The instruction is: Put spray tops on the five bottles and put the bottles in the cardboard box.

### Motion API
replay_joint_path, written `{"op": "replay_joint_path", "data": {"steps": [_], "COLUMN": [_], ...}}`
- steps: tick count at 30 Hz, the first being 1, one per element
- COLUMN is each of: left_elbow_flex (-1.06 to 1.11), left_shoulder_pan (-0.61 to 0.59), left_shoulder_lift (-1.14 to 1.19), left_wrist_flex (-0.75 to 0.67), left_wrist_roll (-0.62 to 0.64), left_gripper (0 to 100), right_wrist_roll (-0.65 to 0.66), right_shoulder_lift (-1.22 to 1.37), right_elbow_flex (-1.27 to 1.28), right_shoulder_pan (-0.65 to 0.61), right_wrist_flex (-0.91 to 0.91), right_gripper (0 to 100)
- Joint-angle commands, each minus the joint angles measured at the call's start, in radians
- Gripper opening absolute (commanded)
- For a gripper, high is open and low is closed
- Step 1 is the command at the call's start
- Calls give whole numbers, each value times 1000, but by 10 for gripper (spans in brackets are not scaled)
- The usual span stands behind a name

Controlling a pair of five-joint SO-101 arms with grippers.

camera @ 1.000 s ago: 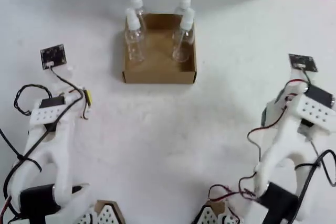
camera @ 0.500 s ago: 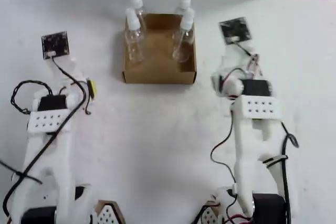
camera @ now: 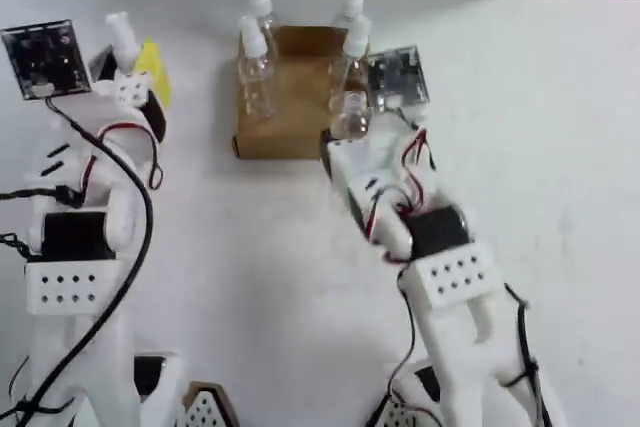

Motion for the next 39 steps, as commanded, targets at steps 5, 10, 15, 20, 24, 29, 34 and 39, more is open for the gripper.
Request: {"op": "replay_joint_path", "data": {"steps": [5,10,15,20,24,29,34,39], "left_elbow_flex": [-141,-279,-422,-560,-606,-560,-370,-155], "left_shoulder_pan": [147,246,360,492,532,532,539,567], "left_shoulder_lift": [-45,-38,-30,91,186,177,82,-24], "left_wrist_flex": [-189,-204,-193,-51,-12,-12,-114,-244], "left_wrist_roll": [-9,-11,-98,-204,-199,-57,-48,-106], "left_gripper": [20,20,20,20,20,20,20,20], "right_wrist_roll": [-12,-12,-12,-11,-11,-9,-9,-9], "right_shoulder_lift": [-268,-302,-309,-311,-311,-305,-303,-303], "right_elbow_flex": [437,554,595,640,675,727,729,729], "right_shoulder_pan": [-84,-145,-173,-191,-193,-191,-191,-191], "right_wrist_flex": [-596,-769,-776,-777,-811,-911,-909,-903], "right_gripper": [17,17,17,17,17,17,17,17]}}
